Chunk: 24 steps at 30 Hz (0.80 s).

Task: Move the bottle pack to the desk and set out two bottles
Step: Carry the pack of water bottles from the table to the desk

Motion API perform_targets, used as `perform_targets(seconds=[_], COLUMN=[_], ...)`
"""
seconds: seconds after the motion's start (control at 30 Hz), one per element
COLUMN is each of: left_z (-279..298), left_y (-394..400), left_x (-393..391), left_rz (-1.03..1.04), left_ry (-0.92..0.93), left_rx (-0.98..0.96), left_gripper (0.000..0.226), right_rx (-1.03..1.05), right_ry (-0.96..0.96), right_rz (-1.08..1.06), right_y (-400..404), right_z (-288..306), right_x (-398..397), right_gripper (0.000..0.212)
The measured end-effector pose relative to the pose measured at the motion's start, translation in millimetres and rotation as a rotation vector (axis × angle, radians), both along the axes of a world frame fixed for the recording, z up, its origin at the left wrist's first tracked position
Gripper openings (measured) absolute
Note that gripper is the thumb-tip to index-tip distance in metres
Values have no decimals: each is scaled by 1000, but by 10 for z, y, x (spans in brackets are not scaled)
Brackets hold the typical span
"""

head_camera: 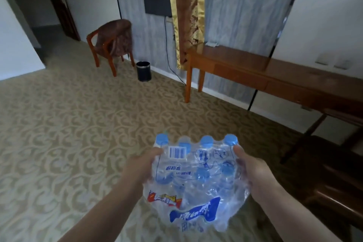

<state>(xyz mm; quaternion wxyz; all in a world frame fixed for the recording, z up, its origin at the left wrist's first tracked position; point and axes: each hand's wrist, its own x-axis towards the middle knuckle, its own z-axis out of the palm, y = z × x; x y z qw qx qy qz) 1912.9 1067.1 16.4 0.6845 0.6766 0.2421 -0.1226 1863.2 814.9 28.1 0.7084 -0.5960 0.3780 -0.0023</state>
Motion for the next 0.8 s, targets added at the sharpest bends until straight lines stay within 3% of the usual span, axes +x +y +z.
perform_targets(seconds=[0.23,0.4,0.63,0.8], left_z=[-28,-77,-37,22], left_y=[-285,-527,-911,-1312], left_x=[1404,2554,4174,5101], left_rz=[-25,-131,-325,-348], left_ry=[24,35,66,48], left_rx=[19,-4,2,-2], left_gripper=[34,32,49,32], right_rx=[-42,-24,-26,-35], right_ry=[30,64,90,117], right_rz=[-32,-108,-242,-288], right_y=[-348,-535,-748,-1098], right_z=[55,-109,-108,-49], right_x=[1304,2237,3483,4272], right_gripper=[47,48,43,44])
